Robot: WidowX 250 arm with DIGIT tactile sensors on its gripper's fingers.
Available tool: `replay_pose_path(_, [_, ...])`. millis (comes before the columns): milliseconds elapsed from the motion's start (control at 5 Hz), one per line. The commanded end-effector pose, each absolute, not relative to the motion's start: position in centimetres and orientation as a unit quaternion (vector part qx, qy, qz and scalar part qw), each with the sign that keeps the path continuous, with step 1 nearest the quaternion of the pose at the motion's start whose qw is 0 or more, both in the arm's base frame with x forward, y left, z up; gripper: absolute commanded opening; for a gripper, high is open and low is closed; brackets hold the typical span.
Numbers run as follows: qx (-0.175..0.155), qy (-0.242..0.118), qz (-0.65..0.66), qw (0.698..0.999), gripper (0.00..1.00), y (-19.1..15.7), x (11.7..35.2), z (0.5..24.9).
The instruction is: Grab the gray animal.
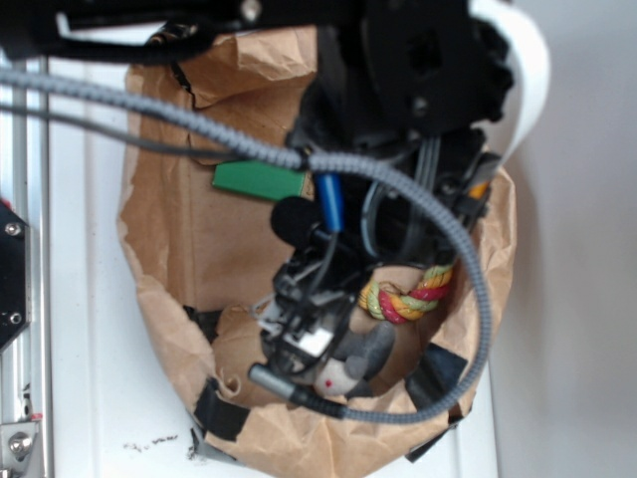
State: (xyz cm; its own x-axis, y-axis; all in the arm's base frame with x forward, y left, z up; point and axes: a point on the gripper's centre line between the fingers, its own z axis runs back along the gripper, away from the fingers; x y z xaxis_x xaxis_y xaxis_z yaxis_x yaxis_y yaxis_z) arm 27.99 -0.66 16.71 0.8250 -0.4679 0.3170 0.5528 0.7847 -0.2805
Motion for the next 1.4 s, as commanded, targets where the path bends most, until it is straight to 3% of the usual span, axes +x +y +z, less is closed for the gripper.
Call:
replay_pose_path(0, [-0.125, -0.229, -0.327, 0.908, 1.00, -0.9, 29.2, 12.0])
replay_pose_path(400, [-0.086, -0.243, -0.375, 0.890, 1.00, -1.1, 29.8, 8.8])
replay_pose_path(1000, [-0.086, -0.243, -0.375, 0.890, 1.00, -1.1, 29.8, 8.8])
replay_pose_path(1200, [-0.104, -0.265, -0.460, 0.841, 1.00, -2.2, 28.3, 9.6])
